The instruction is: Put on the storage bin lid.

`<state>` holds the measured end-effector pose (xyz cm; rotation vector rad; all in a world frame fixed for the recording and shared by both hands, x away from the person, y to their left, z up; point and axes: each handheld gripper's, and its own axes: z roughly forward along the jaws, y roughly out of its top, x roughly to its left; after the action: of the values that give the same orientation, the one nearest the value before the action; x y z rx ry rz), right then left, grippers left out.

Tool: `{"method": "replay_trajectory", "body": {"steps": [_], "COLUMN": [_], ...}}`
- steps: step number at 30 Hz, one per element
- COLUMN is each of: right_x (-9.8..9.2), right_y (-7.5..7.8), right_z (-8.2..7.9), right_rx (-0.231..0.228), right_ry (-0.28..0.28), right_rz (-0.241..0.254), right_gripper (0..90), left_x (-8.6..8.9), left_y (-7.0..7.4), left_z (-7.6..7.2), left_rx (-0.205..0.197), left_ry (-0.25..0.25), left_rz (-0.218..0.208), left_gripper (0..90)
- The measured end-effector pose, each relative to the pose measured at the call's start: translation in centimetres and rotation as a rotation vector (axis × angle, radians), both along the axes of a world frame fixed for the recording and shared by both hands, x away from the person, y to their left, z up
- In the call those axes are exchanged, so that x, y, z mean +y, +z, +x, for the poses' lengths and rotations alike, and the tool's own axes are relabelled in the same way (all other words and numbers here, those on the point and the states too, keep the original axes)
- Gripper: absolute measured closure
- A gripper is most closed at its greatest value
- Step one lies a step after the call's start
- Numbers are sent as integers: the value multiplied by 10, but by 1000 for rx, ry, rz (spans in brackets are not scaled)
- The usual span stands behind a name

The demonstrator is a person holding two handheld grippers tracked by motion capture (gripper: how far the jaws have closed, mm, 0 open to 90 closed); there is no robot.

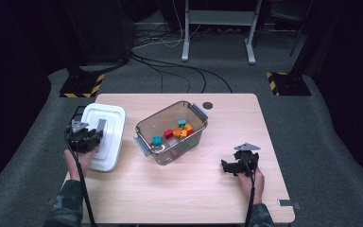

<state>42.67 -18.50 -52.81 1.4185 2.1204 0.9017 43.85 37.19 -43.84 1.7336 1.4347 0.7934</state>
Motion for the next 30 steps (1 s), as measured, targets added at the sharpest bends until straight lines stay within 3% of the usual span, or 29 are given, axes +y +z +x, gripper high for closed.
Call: {"method": "replay_trajectory", "body": {"steps": [17,30], "right_x": [0,0], "right_y": [0,0], "right_z": [0,0], "right_rx": [0,0], "right_ry": [0,0], "right_rz": [0,0], "right_gripper": [8,8], "left_x": [-7,-18], "left_y": [30,60], "left_z": [-8,-9], "left_rx": [-45,-76], "left_ry": [-48,-117], "left_rz": [8,7], "left_gripper": [665,666]}}
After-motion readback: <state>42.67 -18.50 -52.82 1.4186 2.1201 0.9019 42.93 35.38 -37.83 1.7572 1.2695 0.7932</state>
